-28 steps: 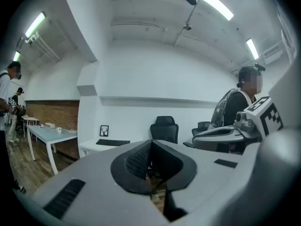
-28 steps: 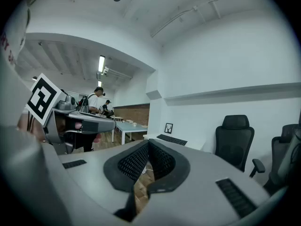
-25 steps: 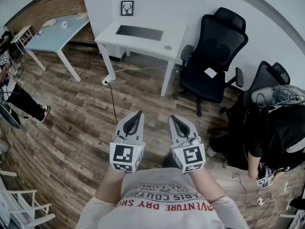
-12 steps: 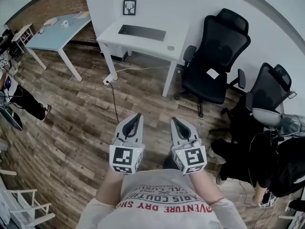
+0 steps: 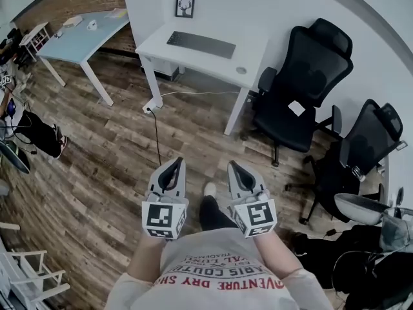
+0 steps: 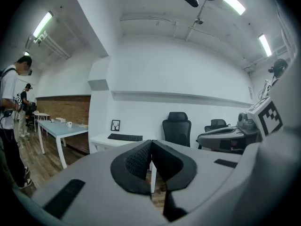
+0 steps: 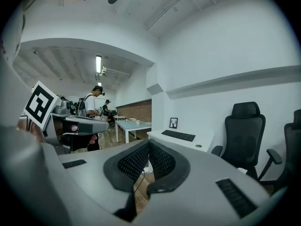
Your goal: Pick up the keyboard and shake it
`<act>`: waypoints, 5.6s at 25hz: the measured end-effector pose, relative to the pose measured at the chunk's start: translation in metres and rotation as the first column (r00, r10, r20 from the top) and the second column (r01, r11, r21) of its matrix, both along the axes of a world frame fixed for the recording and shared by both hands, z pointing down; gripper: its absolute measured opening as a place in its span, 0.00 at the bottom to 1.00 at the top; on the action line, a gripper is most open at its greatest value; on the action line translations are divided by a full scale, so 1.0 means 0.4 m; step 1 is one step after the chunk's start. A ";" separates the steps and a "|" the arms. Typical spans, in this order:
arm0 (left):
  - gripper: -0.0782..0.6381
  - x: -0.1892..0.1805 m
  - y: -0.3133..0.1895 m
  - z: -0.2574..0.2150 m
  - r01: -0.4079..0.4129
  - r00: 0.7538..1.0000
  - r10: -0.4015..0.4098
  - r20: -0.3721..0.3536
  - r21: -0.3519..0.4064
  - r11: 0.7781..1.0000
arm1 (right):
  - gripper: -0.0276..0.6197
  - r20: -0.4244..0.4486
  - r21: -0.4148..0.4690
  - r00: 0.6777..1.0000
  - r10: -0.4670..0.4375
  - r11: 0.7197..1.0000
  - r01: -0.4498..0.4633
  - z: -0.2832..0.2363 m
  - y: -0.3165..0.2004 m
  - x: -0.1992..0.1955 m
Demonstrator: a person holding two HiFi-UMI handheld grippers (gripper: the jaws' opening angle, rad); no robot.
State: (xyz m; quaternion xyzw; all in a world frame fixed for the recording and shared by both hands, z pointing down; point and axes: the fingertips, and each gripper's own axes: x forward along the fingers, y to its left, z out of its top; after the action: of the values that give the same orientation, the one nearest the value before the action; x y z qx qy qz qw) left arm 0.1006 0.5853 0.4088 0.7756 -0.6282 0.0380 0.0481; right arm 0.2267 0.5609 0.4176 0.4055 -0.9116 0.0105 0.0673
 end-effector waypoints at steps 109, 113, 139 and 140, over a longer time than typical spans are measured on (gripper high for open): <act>0.55 -0.787 -2.206 0.711 -0.437 0.895 0.328 -0.302 -0.742 0.509 | 0.51 0.022 -0.836 0.993 0.118 0.546 -0.047 0.681 -2.040 -0.213; 0.53 -0.800 -2.209 0.708 -0.487 0.871 0.342 -0.354 -0.722 0.492 | 0.51 0.012 -0.825 0.998 0.061 0.565 -0.025 0.682 -2.038 -0.215; 0.46 -0.755 -2.203 0.511 -0.482 0.868 0.313 -0.386 -0.500 0.720 | 0.41 0.083 -0.667 0.977 0.196 0.739 -0.091 0.507 -2.027 -0.160; 0.46 -0.751 -2.208 0.484 -0.484 0.867 0.327 -0.376 -0.477 0.734 | 0.41 0.085 -0.645 0.978 0.192 0.758 -0.093 0.483 -2.032 -0.156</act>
State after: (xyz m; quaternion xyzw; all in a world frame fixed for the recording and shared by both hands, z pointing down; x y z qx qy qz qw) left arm -0.1999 -0.2979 0.6024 0.8439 -0.3906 0.1243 0.3461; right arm 0.1642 -0.2519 0.6107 0.4250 -0.8224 0.3539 0.1331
